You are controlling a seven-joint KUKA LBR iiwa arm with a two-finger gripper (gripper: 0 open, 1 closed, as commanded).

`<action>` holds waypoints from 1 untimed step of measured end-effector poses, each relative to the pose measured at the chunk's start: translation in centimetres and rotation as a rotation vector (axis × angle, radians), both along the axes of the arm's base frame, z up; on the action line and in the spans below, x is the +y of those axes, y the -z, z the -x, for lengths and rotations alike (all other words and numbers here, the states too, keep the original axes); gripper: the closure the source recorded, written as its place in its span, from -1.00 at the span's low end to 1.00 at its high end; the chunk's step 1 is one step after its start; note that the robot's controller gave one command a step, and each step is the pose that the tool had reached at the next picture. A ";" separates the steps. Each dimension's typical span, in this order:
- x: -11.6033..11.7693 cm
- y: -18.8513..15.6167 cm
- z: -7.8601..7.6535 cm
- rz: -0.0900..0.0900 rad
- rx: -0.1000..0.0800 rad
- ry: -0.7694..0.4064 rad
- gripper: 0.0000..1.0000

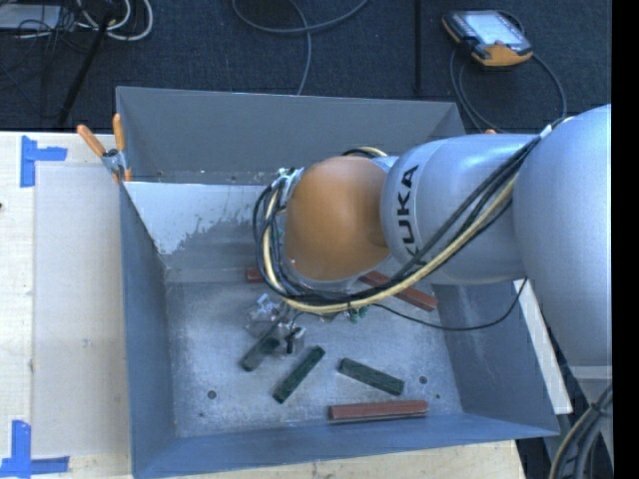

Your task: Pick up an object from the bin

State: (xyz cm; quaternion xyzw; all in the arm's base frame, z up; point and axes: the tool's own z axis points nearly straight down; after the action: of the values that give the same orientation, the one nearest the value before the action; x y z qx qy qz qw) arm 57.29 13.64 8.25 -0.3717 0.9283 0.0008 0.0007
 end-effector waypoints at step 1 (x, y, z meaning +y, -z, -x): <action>0.0 -0.3 0.0 0.000 0.000 0.002 1.00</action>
Offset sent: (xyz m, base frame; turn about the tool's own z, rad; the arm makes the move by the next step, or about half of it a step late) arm -0.0001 0.0001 0.0853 0.0000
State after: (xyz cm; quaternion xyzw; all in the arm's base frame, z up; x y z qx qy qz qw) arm 57.30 13.63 8.51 -0.3710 0.9286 0.0008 0.0008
